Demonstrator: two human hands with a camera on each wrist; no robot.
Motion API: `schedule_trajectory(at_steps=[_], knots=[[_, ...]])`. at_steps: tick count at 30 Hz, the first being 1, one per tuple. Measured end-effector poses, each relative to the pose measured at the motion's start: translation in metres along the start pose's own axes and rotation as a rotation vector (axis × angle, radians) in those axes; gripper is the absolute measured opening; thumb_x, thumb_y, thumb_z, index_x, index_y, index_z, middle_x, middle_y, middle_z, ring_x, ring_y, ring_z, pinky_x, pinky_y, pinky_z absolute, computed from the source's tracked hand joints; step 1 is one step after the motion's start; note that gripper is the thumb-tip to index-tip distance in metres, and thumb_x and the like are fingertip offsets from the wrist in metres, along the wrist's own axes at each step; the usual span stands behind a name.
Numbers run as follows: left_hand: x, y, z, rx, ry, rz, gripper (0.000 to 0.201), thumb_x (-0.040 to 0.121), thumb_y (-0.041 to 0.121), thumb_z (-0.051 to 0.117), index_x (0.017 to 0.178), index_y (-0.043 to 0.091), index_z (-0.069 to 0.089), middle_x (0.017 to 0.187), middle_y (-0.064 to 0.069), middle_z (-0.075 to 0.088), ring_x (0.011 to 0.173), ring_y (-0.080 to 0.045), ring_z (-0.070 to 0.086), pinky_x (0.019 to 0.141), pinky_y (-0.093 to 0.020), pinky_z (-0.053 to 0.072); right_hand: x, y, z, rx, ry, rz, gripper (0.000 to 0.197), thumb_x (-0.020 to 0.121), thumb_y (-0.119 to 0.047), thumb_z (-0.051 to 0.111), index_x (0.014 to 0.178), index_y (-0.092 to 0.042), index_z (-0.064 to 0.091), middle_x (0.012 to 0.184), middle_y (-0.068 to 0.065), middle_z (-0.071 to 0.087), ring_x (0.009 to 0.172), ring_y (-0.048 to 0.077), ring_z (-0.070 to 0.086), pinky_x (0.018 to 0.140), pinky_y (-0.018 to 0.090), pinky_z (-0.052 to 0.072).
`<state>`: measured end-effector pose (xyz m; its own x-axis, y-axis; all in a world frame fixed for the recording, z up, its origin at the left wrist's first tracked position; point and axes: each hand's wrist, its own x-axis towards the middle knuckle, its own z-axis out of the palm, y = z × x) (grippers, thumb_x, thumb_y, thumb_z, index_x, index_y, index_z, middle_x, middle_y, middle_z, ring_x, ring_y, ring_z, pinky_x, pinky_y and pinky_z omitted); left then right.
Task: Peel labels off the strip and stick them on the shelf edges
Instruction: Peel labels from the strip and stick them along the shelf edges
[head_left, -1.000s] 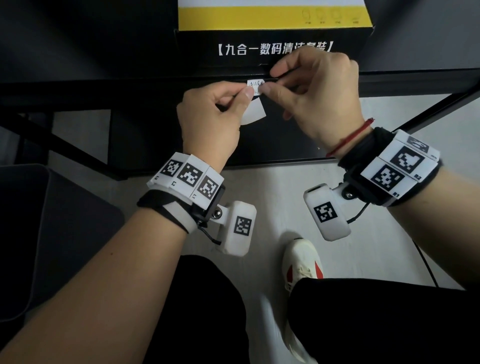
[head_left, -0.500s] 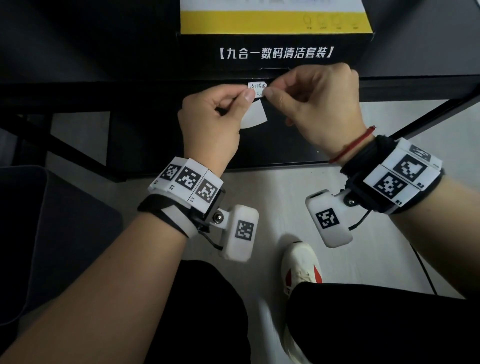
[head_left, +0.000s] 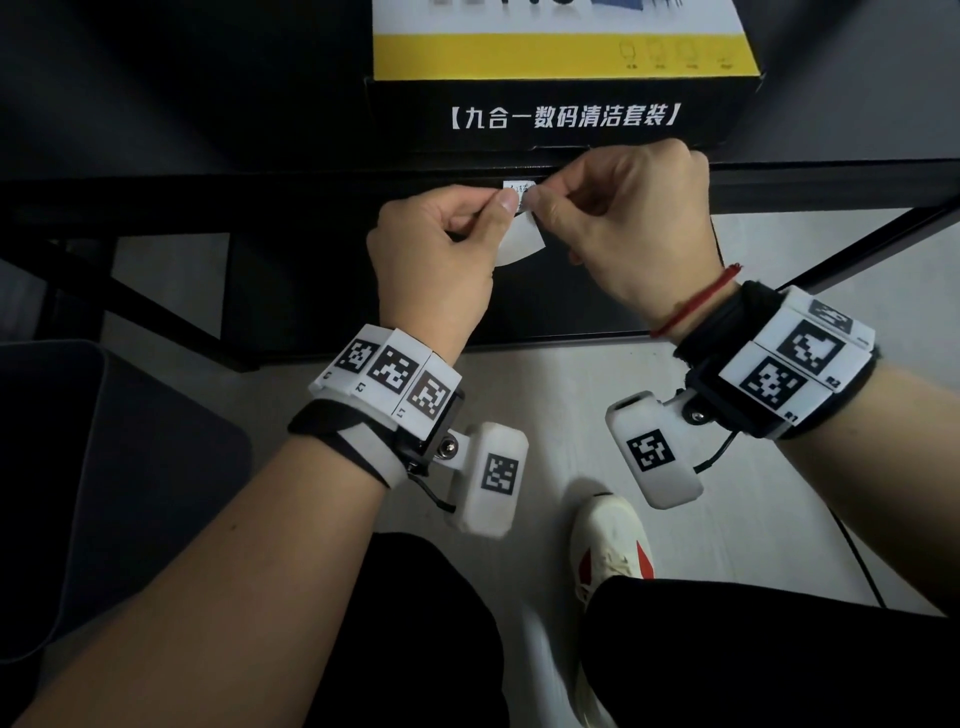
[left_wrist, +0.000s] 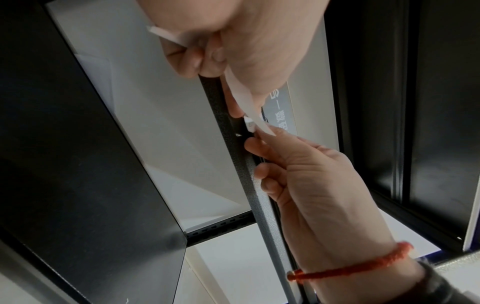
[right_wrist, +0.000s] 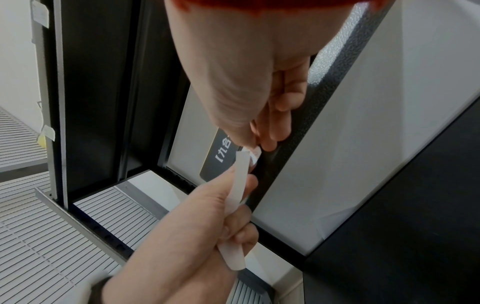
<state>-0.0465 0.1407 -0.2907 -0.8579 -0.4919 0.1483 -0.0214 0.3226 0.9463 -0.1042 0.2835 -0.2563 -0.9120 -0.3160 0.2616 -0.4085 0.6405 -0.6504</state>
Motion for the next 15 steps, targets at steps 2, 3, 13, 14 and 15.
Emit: schedule_trajectory(at_steps=[2, 3, 13, 14, 15], knots=[[0.0002, -0.0004, -0.0001, 0.006, 0.002, 0.003, 0.015, 0.091, 0.03, 0.073, 0.095, 0.019, 0.083, 0.07, 0.022, 0.07, 0.072, 0.003, 0.072, 0.076, -0.016, 0.057, -0.0006, -0.0003, 0.001, 0.002, 0.008, 0.001, 0.025, 0.089, -0.04, 0.071, 0.079, -0.019, 0.079, 0.059, -0.011, 0.066, 0.052, 0.008, 0.064, 0.067, 0.031, 0.059], [0.0001, -0.0002, -0.0001, 0.008, 0.004, 0.004, 0.015, 0.091, 0.031, 0.073, 0.095, 0.02, 0.083, 0.07, 0.021, 0.071, 0.072, 0.003, 0.072, 0.076, -0.018, 0.058, -0.0012, -0.0003, 0.0011, 0.006, 0.01, 0.001, 0.025, 0.089, -0.041, 0.071, 0.079, -0.019, 0.079, 0.06, -0.01, 0.067, 0.053, 0.008, 0.065, 0.067, 0.031, 0.059], [-0.0011, 0.0029, 0.0001, 0.004, 0.022, 0.029, 0.016, 0.092, 0.032, 0.073, 0.09, 0.019, 0.082, 0.064, 0.021, 0.069, 0.068, -0.002, 0.072, 0.071, -0.014, 0.056, -0.0018, -0.0002, 0.0011, 0.022, 0.009, 0.011, 0.024, 0.089, -0.039, 0.07, 0.077, -0.019, 0.078, 0.064, -0.008, 0.071, 0.053, 0.007, 0.065, 0.066, 0.029, 0.058], [-0.0011, 0.0026, 0.0003, 0.001, 0.022, 0.028, 0.016, 0.092, 0.032, 0.073, 0.09, 0.02, 0.082, 0.064, 0.02, 0.069, 0.068, -0.004, 0.073, 0.07, -0.014, 0.056, -0.0018, -0.0003, 0.0011, 0.024, 0.009, 0.012, 0.025, 0.089, -0.039, 0.07, 0.077, -0.019, 0.078, 0.064, -0.008, 0.072, 0.053, 0.008, 0.065, 0.066, 0.03, 0.058], [-0.001, 0.0027, 0.0003, -0.001, 0.022, 0.028, 0.015, 0.092, 0.032, 0.073, 0.089, 0.02, 0.082, 0.063, 0.019, 0.069, 0.067, -0.005, 0.073, 0.07, -0.014, 0.055, -0.0017, -0.0006, 0.0009, 0.026, 0.009, 0.013, 0.025, 0.089, -0.039, 0.07, 0.076, -0.019, 0.078, 0.064, -0.008, 0.072, 0.053, 0.008, 0.065, 0.065, 0.03, 0.058]])
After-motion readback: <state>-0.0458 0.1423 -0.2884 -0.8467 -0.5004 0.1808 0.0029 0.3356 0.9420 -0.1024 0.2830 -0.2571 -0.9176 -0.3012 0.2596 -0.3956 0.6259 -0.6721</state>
